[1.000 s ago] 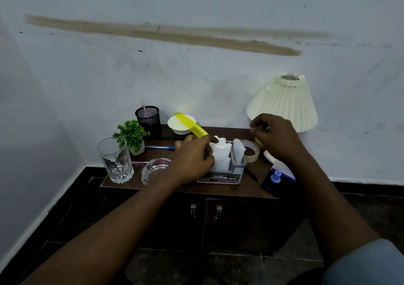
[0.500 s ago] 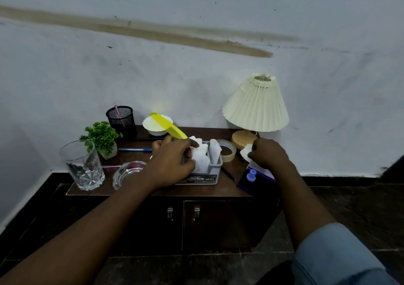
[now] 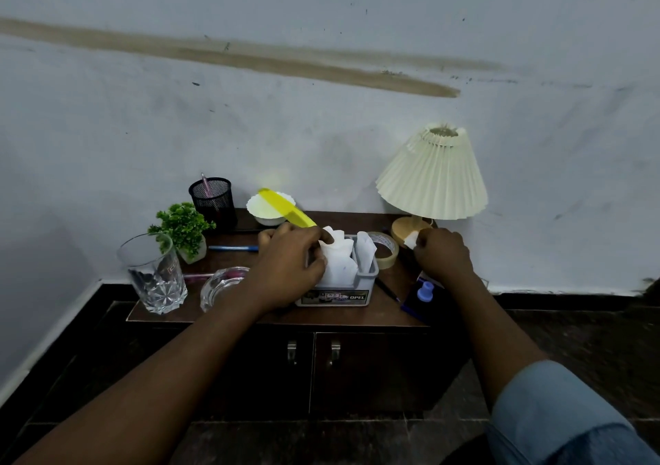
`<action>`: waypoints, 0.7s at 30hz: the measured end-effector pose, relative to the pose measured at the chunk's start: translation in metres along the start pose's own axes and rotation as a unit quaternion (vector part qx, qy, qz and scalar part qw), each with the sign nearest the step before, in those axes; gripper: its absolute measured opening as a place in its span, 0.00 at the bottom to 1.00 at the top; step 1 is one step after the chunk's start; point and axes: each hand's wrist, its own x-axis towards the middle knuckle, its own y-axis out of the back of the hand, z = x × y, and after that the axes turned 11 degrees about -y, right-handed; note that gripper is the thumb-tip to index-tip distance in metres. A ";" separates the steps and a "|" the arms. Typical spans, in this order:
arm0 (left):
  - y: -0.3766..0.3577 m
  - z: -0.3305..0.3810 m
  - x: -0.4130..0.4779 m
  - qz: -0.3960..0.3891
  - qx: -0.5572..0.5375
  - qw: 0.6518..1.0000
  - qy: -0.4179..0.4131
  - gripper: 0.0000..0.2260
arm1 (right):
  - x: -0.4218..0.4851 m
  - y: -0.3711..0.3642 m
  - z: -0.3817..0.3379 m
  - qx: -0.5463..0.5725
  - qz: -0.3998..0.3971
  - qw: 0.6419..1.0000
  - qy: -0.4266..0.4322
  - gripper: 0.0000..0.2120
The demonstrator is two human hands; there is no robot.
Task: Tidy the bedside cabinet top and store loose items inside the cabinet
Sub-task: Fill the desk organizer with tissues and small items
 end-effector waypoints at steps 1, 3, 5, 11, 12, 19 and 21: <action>0.000 0.000 0.000 0.000 -0.001 1.000 -0.001 0.13 | 0.001 0.004 0.000 0.030 0.006 0.999 0.019 0.07; 0.001 0.000 0.000 -0.002 -0.007 1.000 -0.001 0.13 | -0.001 0.010 -0.002 0.092 -0.007 0.995 0.039 0.08; 0.001 0.000 0.000 -0.006 -0.010 1.000 0.000 0.13 | -0.006 0.015 -0.006 0.147 -0.024 0.987 0.053 0.08; 0.004 0.003 -0.001 0.002 -0.006 1.000 -0.004 0.14 | -0.028 0.037 -0.024 0.308 -0.098 0.940 0.106 0.04; 0.005 0.005 0.000 0.009 -0.002 1.000 -0.005 0.15 | -0.031 0.043 -0.028 0.347 -0.115 0.925 0.104 0.04; 0.016 0.019 0.000 0.070 -0.070 0.995 0.027 0.22 | -0.058 0.075 -0.058 0.555 -0.245 0.786 0.121 0.02; 0.021 0.022 0.000 0.075 -0.156 0.983 0.059 0.24 | -0.065 0.081 -0.067 0.606 -0.288 0.732 0.117 0.02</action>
